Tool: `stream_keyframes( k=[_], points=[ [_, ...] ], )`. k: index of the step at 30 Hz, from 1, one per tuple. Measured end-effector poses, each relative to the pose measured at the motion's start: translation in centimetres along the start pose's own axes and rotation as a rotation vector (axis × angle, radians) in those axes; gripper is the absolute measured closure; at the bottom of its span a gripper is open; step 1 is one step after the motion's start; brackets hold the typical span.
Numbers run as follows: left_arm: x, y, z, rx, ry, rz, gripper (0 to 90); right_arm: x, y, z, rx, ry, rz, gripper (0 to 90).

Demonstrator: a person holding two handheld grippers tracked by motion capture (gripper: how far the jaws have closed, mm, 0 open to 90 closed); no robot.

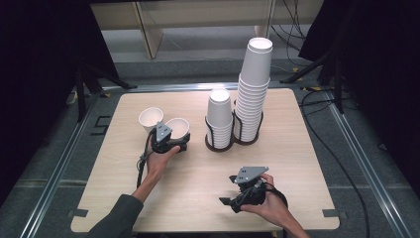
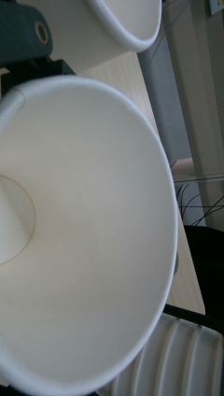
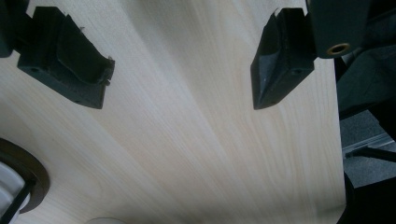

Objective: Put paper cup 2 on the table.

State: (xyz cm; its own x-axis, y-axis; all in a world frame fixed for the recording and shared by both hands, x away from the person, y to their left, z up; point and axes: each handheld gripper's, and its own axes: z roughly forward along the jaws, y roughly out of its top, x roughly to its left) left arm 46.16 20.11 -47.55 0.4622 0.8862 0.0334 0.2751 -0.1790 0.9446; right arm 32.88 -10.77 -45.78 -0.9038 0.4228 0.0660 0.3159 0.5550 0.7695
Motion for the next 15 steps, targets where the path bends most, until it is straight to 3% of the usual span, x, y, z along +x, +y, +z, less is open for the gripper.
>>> stream_keyframes(
  k=[15],
  points=[
    [0.64, -0.94, 0.02, 0.05, -0.013, 0.001, 13.7, 0.02, -0.01, -0.01, 0.0, 0.006, 0.001, 20.3]
  ],
)
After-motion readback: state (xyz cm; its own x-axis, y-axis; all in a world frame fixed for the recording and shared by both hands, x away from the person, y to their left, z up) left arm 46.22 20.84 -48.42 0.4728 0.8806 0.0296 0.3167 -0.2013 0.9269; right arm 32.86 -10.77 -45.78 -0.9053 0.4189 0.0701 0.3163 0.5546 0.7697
